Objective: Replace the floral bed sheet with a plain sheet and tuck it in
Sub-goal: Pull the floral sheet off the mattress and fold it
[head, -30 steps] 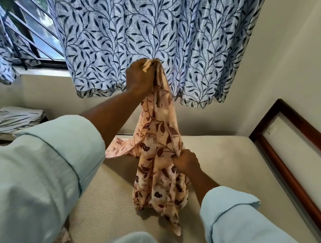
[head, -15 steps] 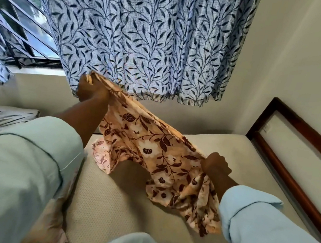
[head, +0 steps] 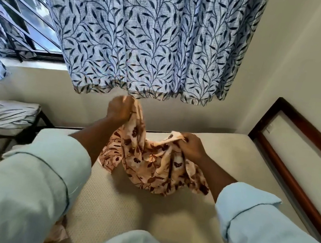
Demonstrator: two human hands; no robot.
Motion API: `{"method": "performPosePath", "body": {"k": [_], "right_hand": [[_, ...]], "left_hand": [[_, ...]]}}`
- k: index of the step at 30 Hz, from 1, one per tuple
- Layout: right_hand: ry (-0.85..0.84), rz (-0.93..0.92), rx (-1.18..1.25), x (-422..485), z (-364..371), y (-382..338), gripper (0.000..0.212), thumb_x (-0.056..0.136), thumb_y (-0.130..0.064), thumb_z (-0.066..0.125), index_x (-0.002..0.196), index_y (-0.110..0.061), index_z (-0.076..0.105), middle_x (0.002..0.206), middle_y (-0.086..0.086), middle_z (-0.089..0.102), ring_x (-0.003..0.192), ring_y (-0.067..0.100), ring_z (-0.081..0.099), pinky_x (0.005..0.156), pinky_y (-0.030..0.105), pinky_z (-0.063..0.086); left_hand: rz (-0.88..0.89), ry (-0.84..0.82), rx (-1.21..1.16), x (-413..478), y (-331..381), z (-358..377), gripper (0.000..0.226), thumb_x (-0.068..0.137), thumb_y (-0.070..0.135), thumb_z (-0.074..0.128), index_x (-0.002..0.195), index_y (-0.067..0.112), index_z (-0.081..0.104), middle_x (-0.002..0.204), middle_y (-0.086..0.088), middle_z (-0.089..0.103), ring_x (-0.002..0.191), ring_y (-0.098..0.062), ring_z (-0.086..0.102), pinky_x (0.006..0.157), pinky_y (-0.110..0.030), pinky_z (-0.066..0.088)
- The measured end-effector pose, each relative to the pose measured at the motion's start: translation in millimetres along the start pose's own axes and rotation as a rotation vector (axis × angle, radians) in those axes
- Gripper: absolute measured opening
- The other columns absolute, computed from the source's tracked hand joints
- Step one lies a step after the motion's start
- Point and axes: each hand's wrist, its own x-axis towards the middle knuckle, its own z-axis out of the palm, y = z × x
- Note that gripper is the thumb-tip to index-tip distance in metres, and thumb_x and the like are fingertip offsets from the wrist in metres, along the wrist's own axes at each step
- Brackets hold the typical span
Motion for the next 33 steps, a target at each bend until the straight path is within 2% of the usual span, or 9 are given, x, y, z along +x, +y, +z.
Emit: {"method": "performPosePath", "body": {"k": [3, 5, 8, 13, 21, 24, 27, 30, 33], "right_hand": [[-0.074, -0.096, 0.056, 6, 11, -26, 0.024, 0.097, -0.031, 0.065, 0.086, -0.013, 0.076, 0.076, -0.007, 0.068, 0.066, 0.001, 0.055, 0.064, 0.028, 0.042], [-0.105, -0.139, 0.059, 12, 14, -37, 0.028, 0.098, -0.027, 0.063, 0.077, -0.008, 0.068, 0.068, -0.005, 0.061, 0.058, 0.002, 0.047, 0.056, 0.027, 0.035], [-0.162, -0.147, 0.03, 19, 16, -47, 0.031, 0.097, -0.023, 0.06, 0.067, -0.015, 0.061, 0.062, -0.002, 0.058, 0.056, 0.005, 0.047, 0.055, 0.031, 0.032], [-0.176, -0.162, 0.02, 21, 17, -44, 0.026, 0.094, -0.027, 0.067, 0.073, -0.012, 0.069, 0.065, -0.001, 0.064, 0.056, 0.004, 0.049, 0.053, 0.027, 0.033], [-0.142, -0.102, -0.024, 8, 25, -21, 0.025, 0.087, -0.031, 0.069, 0.064, -0.031, 0.06, 0.061, -0.011, 0.058, 0.058, 0.006, 0.053, 0.055, 0.027, 0.036], [-0.194, -0.034, -0.023, -2, 37, -4, 0.019, 0.088, -0.045, 0.068, 0.083, -0.027, 0.069, 0.076, -0.011, 0.064, 0.068, 0.009, 0.057, 0.066, 0.027, 0.041], [-0.339, 0.093, -0.01, -11, 48, 11, 0.055, 0.083, -0.056, 0.074, 0.126, -0.024, 0.067, 0.11, -0.008, 0.068, 0.095, 0.016, 0.064, 0.086, 0.032, 0.049], [-0.379, 0.149, -0.038, -21, 58, 17, 0.087, 0.066, -0.08, 0.071, 0.135, -0.028, 0.061, 0.129, -0.002, 0.069, 0.113, 0.023, 0.066, 0.096, 0.036, 0.051], [-0.389, 0.171, -0.099, -23, 64, 21, 0.088, 0.069, -0.079, 0.067, 0.14, -0.028, 0.057, 0.137, 0.001, 0.065, 0.122, 0.027, 0.062, 0.098, 0.035, 0.047]], "left_hand": [[0.168, -0.319, 0.087, -19, 5, 17, 0.029, 0.094, 0.031, 0.061, 0.07, 0.016, 0.065, 0.065, 0.002, 0.063, 0.062, -0.016, 0.059, 0.056, -0.026, 0.045], [0.271, -0.508, 0.208, -29, 8, 28, 0.02, 0.083, 0.031, 0.074, 0.068, 0.02, 0.067, 0.065, 0.004, 0.067, 0.058, -0.013, 0.061, 0.05, -0.022, 0.046], [0.294, -0.637, 0.359, -33, 7, 40, 0.028, 0.064, 0.039, 0.086, 0.079, 0.019, 0.072, 0.077, 0.001, 0.073, 0.069, -0.013, 0.067, 0.059, -0.03, 0.054], [0.342, -0.528, 0.393, -30, -1, 49, 0.013, 0.073, 0.019, 0.08, 0.074, 0.021, 0.068, 0.075, 0.0, 0.07, 0.075, -0.021, 0.069, 0.065, -0.038, 0.057], [0.292, -0.418, 0.251, -27, 5, 46, 0.006, 0.079, 0.017, 0.071, 0.077, 0.012, 0.073, 0.075, -0.004, 0.073, 0.068, -0.017, 0.065, 0.063, -0.033, 0.054], [0.23, -0.348, 0.145, -20, 12, 44, 0.009, 0.079, 0.018, 0.07, 0.073, 0.011, 0.07, 0.07, -0.001, 0.069, 0.06, -0.012, 0.058, 0.053, -0.027, 0.046], [0.161, -0.288, 0.062, -14, 23, 40, 0.007, 0.082, 0.016, 0.069, 0.077, 0.012, 0.069, 0.071, 0.004, 0.067, 0.06, -0.007, 0.059, 0.052, -0.019, 0.044], [0.139, -0.251, 0.031, -7, 31, 36, 0.009, 0.081, 0.021, 0.071, 0.083, 0.012, 0.069, 0.078, 0.001, 0.07, 0.067, -0.01, 0.064, 0.053, -0.019, 0.046], [0.124, -0.21, 0.02, -3, 34, 35, 0.017, 0.079, 0.021, 0.072, 0.085, 0.006, 0.07, 0.08, -0.004, 0.072, 0.068, -0.014, 0.065, 0.057, -0.022, 0.051]]}}
